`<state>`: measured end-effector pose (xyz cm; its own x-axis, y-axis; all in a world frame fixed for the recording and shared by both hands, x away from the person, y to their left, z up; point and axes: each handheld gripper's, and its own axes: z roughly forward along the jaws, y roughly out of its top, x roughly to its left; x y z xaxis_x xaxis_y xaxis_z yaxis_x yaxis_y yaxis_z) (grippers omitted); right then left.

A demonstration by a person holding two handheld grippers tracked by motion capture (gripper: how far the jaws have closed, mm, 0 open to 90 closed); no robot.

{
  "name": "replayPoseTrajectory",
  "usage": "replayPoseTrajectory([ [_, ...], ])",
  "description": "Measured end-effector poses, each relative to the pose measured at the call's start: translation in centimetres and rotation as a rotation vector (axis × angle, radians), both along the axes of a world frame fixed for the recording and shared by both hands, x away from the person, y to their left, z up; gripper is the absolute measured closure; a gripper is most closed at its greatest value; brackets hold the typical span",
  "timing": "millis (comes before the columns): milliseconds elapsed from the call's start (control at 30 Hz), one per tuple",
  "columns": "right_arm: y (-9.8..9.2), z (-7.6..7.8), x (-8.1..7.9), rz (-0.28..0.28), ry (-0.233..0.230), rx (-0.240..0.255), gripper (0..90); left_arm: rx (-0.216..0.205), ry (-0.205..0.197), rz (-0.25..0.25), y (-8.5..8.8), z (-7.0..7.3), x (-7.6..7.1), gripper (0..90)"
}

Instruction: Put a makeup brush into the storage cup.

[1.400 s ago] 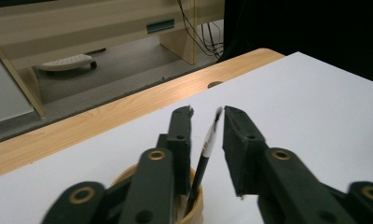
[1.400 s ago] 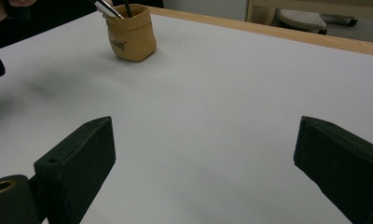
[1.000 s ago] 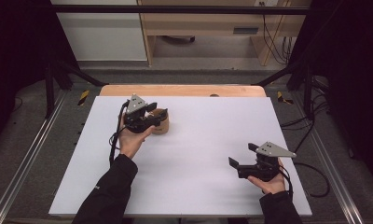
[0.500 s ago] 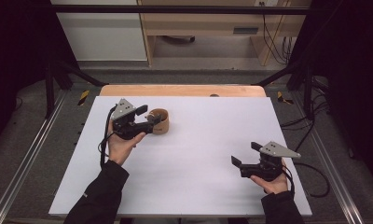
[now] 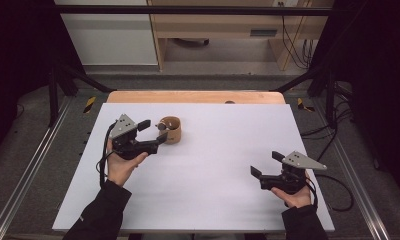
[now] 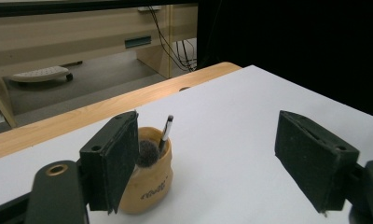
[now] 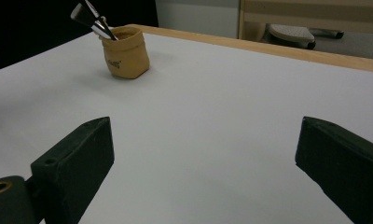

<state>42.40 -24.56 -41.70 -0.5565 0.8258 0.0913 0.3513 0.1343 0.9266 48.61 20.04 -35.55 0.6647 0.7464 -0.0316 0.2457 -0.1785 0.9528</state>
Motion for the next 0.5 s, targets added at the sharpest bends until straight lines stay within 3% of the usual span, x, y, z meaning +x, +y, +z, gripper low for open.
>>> replayPoseTrajectory([
  [500, -0.2, 0.2, -0.2, -0.006, -0.002, 0.01, 4.6, -0.008, 0.025, -0.019, 1.6, -1.5, -2.5, 14.9],
])
